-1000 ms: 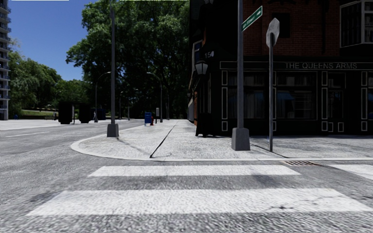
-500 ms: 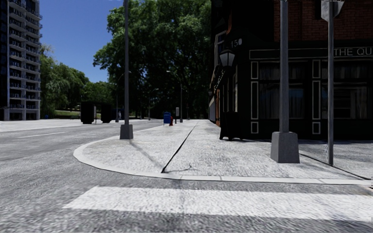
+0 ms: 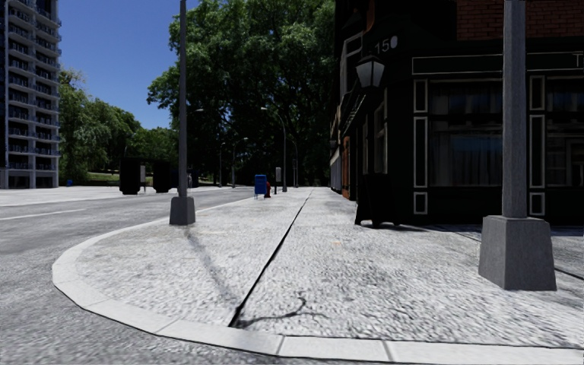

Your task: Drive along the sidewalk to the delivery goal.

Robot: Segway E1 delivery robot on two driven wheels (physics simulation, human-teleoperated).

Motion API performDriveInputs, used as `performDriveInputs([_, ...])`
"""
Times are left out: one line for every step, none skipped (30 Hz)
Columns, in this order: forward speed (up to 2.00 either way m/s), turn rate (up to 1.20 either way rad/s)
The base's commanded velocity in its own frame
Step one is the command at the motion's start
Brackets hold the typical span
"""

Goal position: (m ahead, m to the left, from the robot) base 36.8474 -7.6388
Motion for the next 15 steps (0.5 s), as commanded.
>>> performDriveInputs([2.00,0.00])
performDriveInputs([2.00,0.00])
performDriveInputs([2.00,0.00])
performDriveInputs([2.00,0.00])
performDriveInputs([2.00,0.00])
performDriveInputs([2.00,0.00])
performDriveInputs([2.00,0.00])
performDriveInputs([2.00,0.00])
performDriveInputs([2.00,0.00])
performDriveInputs([2.00,0.00])
performDriveInputs([2.00,0.00])
performDriveInputs([2.00,0.00])
performDriveInputs([2.00,0.00])
performDriveInputs([2.00,0.00])
performDriveInputs([2.00,0.00])
